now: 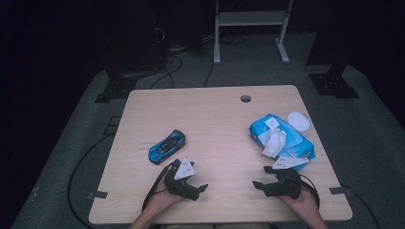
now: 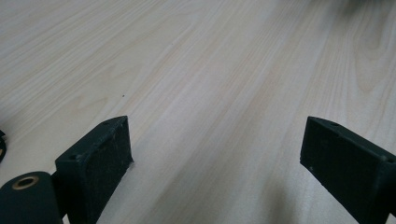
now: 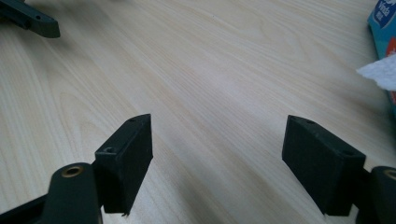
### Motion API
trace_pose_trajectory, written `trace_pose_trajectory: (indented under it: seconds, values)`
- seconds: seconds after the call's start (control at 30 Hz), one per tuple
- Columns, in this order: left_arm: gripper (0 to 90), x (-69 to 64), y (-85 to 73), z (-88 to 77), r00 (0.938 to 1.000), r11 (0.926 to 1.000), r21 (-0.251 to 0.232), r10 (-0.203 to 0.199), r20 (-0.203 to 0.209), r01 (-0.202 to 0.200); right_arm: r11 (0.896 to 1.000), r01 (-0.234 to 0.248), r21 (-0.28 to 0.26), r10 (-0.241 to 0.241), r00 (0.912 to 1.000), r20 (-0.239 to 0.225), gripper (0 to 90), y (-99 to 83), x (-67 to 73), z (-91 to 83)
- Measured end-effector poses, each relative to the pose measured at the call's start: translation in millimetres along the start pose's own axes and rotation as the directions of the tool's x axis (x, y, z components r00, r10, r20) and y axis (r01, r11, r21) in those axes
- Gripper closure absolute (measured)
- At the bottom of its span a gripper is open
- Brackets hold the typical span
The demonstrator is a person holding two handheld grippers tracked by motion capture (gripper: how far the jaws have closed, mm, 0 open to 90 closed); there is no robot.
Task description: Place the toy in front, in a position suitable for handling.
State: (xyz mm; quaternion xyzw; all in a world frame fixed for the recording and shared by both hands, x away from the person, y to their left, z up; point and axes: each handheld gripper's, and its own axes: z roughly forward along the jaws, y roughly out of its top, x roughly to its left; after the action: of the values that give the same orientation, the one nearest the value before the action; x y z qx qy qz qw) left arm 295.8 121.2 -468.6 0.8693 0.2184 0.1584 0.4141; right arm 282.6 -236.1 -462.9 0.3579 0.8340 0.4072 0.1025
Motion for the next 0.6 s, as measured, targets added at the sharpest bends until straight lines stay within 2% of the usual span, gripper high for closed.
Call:
trace_pose_trajectory:
  seconds: [0.07,0.27,0.3,0.33,0.4,0.5,0.53,0.57,0.6]
  values:
    - [8.5,1.6,1.4,-0.6,0.9999,0.9999,0.004,0.01,-0.006,-0.01,1.0,-0.006,-0.002,0.006,1.0,0.001,23.6,-0.9,-0.9,-1.0]
    - [8.5,6.7,5.5,-3.8,0.9999,0.9999,-0.01,0.004,-0.015,-0.004,1.0,-0.021,-0.01,0.021,0.9998,0.007,23.6,-3.2,-1.2,-3.8]
    - [8.5,7.6,6.1,-4.5,0.9998,0.9999,-0.013,0.004,-0.019,-0.004,1.0,-0.02,-0.012,0.02,0.9997,0.01,23.6,-3.7,-1.3,-4.4]
    - [8.5,11.9,7.9,-8.5,0.999,0.9997,-0.016,0.016,-0.041,-0.016,0.999,-0.029,-0.019,0.029,0.9995,0.014,23.6,-5.0,-1.1,-5.6]
    - [8.5,13.8,8.3,-10.0,0.9987,0.9996,-0.02,0.018,-0.048,-0.019,0.999,-0.038,-0.025,0.039,0.9991,0.018,23.6,-5.9,-1.0,-7.2]
    - [8.5,23.2,9.4,-17.1,0.9973,0.9992,-0.039,0.0,-0.074,-0.003,0.998,-0.046,-0.031,0.047,0.9987,0.021,23.6,-6.7,-0.8,-8.5]
    - [8.5,30.4,8.9,-22.4,0.9957,0.999,-0.045,-0.007,-0.092,0.002,0.998,-0.045,-0.033,0.046,0.9986,0.026,22.8,-6.6,0.1,-9.8]
    - [8.4,30.4,8.9,-22.4,0.9957,0.999,-0.045,-0.007,-0.092,0.002,0.998,-0.045,-0.033,0.046,0.9986,0.026,22.8,-6.6,0.1,-9.8]
    - [8.1,39.6,7.5,-28.2,0.9949,0.9989,-0.043,-0.022,-0.099,0.018,0.998,-0.048,-0.037,0.049,0.9984,0.03,22.7,-6.3,1.6,-10.0]
